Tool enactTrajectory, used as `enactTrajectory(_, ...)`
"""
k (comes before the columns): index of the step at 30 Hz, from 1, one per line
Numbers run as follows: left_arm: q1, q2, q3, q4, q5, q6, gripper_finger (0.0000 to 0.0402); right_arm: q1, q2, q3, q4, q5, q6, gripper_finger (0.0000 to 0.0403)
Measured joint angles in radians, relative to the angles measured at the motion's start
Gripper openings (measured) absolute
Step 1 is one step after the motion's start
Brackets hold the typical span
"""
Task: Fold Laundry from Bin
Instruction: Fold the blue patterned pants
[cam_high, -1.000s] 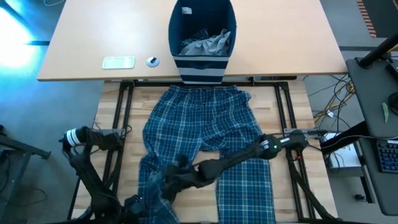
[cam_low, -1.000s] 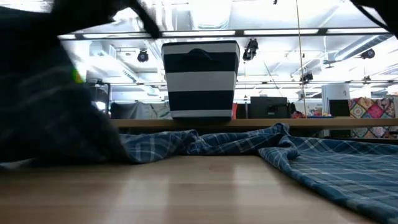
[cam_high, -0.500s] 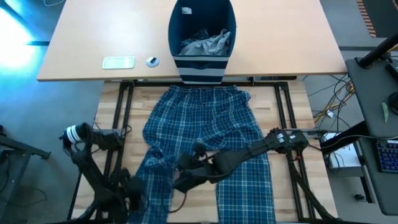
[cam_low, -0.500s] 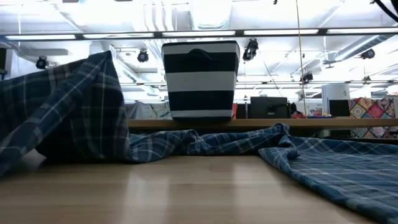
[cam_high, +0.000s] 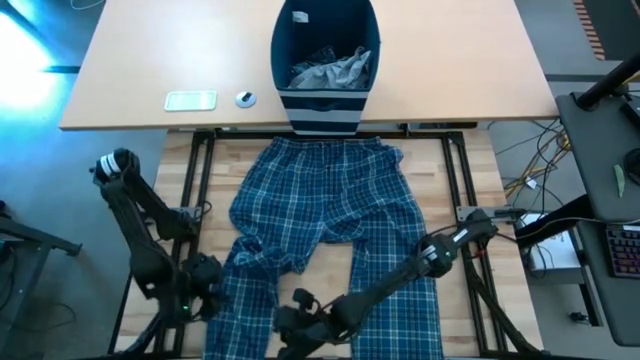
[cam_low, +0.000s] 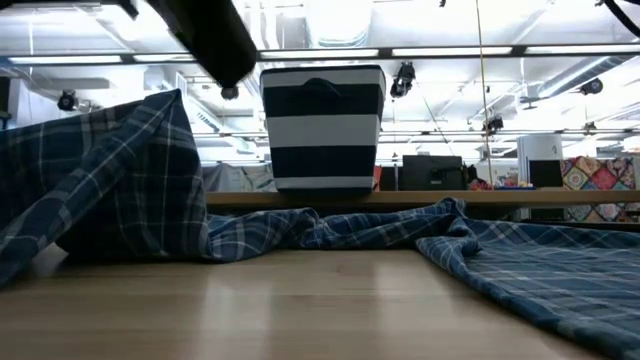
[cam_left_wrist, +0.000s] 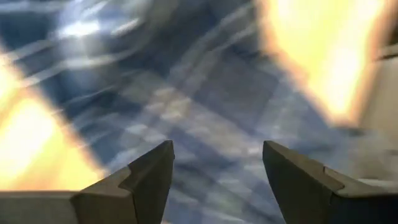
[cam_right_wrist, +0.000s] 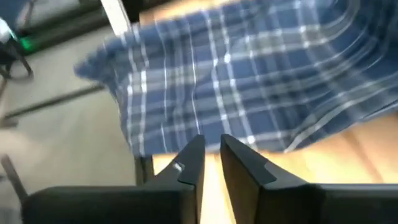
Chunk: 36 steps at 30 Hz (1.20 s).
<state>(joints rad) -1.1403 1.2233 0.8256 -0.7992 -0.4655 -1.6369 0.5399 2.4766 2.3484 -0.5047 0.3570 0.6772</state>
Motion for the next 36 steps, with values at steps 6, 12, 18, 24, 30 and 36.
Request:
enactTrajectory(6, -0.046, 0.079, 0.243, 0.081, -0.150, 0.269, 0.0231, 0.018, -0.016, 0.003, 0.016, 0.010, -0.046, 0.0123)
enactTrajectory(12, -0.062, 0.317, 0.435, 0.075, -0.134, 0.311, 0.0231, 0.043, -0.043, 0.002, -0.002, 0.026, -0.049, 0.0172)
enactTrajectory(18, -0.063, 0.551, 0.579, 0.111, -0.010, 0.245, 0.0231, 0.089, -0.080, 0.003, -0.105, 0.062, -0.004, 0.0205)
enactTrajectory(24, -0.053, 0.735, 0.674, 0.106, 0.006, 0.169, 0.0231, 0.127, -0.079, 0.002, -0.142, 0.063, 0.048, 0.0226)
enactTrajectory(30, -0.013, 0.844, 0.685, 0.031, 0.055, 0.088, 0.0231, 0.143, -0.079, 0.002, -0.149, 0.063, 0.095, 0.0233)
enactTrajectory(36, 0.014, 0.875, 0.647, 0.006, 0.114, 0.084, 0.0202, 0.142, -0.079, 0.002, -0.150, 0.062, 0.124, 0.0233)
